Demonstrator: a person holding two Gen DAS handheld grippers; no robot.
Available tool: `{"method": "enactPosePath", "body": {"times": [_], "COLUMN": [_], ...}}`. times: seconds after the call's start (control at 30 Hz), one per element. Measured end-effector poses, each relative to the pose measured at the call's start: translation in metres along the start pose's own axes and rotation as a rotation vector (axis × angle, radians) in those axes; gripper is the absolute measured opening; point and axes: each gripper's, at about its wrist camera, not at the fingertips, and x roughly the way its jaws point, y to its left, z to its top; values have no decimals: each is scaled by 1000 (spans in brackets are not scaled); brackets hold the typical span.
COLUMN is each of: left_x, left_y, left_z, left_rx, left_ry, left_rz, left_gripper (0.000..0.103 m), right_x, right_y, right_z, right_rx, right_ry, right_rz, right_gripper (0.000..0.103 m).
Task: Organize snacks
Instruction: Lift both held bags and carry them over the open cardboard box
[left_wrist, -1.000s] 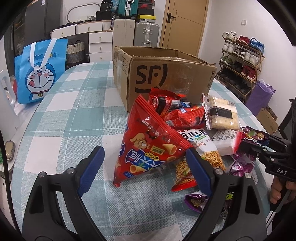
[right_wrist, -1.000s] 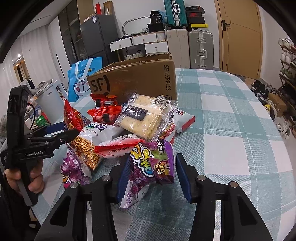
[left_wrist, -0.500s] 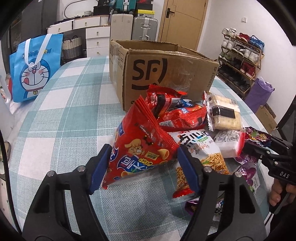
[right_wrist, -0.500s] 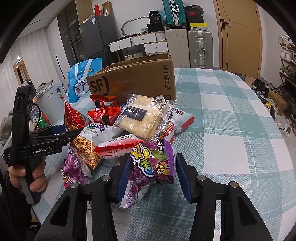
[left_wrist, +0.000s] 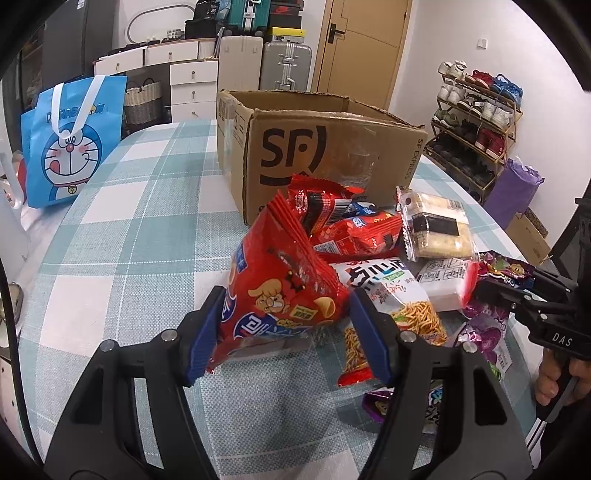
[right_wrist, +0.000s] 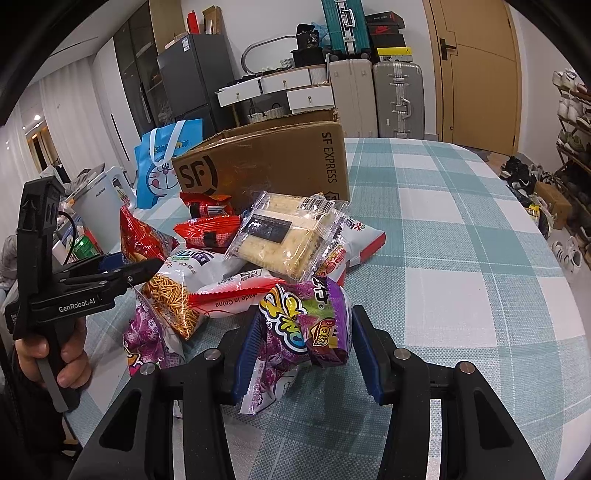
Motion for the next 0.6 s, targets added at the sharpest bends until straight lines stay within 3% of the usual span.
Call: {"method": "enactPosePath", "body": {"times": [0.6], "left_x": [-29], "left_y": [13], "left_z": [-15], "left_rx": [-24], "left_ry": [-47], "left_rz": [27], "left_gripper": [65], "right_x": [-21], "right_y": [-16], "right_z": [-8], "right_rx": [57], "right_ry": [-59], "right_rz": [-34], "right_gripper": [48]}}
